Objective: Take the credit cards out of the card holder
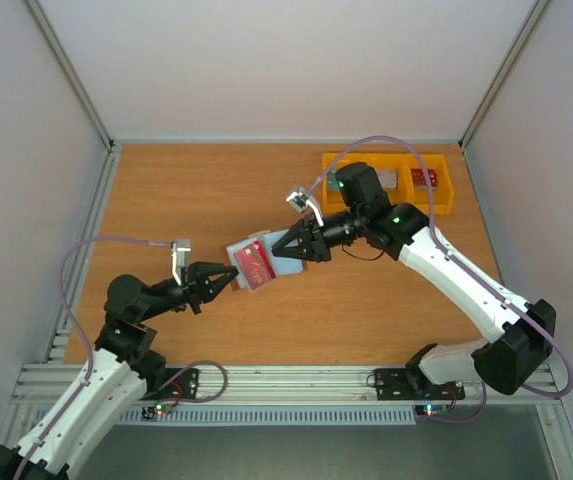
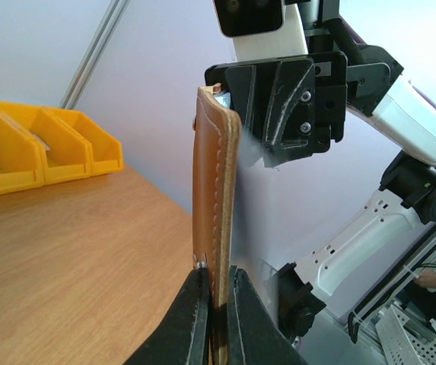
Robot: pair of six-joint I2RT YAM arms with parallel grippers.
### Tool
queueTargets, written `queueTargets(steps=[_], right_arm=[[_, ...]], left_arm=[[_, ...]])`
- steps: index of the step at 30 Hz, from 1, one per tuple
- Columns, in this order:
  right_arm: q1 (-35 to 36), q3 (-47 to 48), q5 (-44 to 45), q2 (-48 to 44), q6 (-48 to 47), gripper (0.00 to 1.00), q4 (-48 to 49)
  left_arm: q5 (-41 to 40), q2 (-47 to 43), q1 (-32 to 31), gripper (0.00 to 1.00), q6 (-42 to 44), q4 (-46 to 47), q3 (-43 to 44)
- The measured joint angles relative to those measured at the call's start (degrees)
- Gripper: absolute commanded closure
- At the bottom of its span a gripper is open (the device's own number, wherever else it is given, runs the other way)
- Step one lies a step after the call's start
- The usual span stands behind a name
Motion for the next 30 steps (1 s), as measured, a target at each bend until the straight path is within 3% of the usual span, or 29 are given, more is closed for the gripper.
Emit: queueTargets(steps=[3,5,7,22,27,30], right_arm=[[1.0,-0.6,-0.3,0.4,1.6,0.86,3.2],[1.4,-1.5,-0.3,0.5,2.6,0.76,4.4],[1.5,-2.4,0.1,0.6,3.5,0.73,5.4],[5.1,-4.4,6.5,1.7,4.3,0.71,7.4],[5.6,-4.4,5.4,2.4,5.2,0.80,9.9],[5.3,-4.8,4.5,2.5,6.4,0.76,11.7]], left_arm=[[-0.1,0.0,0.0,1.00,0.0,0.0,0.0],[-0.2,0.0,0.0,1.00,0.0,0.0,0.0],[-0.5,0.0,0.0,1.00,-0.1,0.0,0.0],[-1.1,-0.1,0.1,1.00,1.1,0.0,-0.3],[-1.0,-0.4,0.4,1.00,1.6,0.3,-0.4],[-1.2,-0.8,0.4,1.00,1.7,0.6,-0.4]])
